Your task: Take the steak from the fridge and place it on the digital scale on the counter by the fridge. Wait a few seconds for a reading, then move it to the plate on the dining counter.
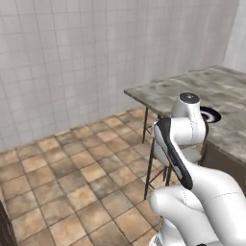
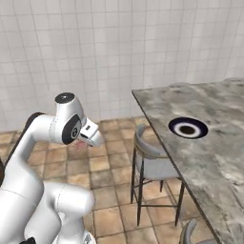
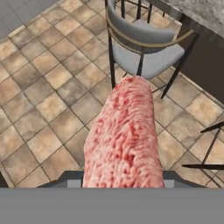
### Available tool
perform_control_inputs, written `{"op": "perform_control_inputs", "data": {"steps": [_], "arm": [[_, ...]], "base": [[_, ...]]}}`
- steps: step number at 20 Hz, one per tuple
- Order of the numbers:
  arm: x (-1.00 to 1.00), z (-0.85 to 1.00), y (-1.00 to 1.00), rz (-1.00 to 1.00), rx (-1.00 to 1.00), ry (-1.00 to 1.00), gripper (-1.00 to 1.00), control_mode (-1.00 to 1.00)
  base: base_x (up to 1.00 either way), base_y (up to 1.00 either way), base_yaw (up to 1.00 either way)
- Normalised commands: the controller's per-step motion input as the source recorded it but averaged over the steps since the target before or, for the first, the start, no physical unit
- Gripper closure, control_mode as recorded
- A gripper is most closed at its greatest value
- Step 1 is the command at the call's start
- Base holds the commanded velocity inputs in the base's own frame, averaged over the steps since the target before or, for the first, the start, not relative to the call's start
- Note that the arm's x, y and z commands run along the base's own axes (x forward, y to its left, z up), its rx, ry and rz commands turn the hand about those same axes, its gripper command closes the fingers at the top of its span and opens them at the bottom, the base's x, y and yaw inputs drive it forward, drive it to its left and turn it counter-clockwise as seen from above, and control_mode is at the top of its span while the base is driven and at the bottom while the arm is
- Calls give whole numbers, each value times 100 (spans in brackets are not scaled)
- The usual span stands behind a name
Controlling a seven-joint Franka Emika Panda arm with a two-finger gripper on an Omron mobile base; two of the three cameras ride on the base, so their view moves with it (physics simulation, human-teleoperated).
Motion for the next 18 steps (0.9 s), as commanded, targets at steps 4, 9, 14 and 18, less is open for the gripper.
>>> {"op": "perform_control_inputs", "data": {"steps": [4, 9, 14, 18], "arm": [[0, 0, 0, 0, 0, 0, 100, 100], [0, 0, 0, 0, 0, 0, 100, 100], [0, 0, 0, 0, 0, 0, 100, 100], [0, 0, 0, 0, 0, 0, 100, 100]], "base": [[100, 0, -23], [100, 0, -26], [93, 0, -44], [49, 0, -69]]}}
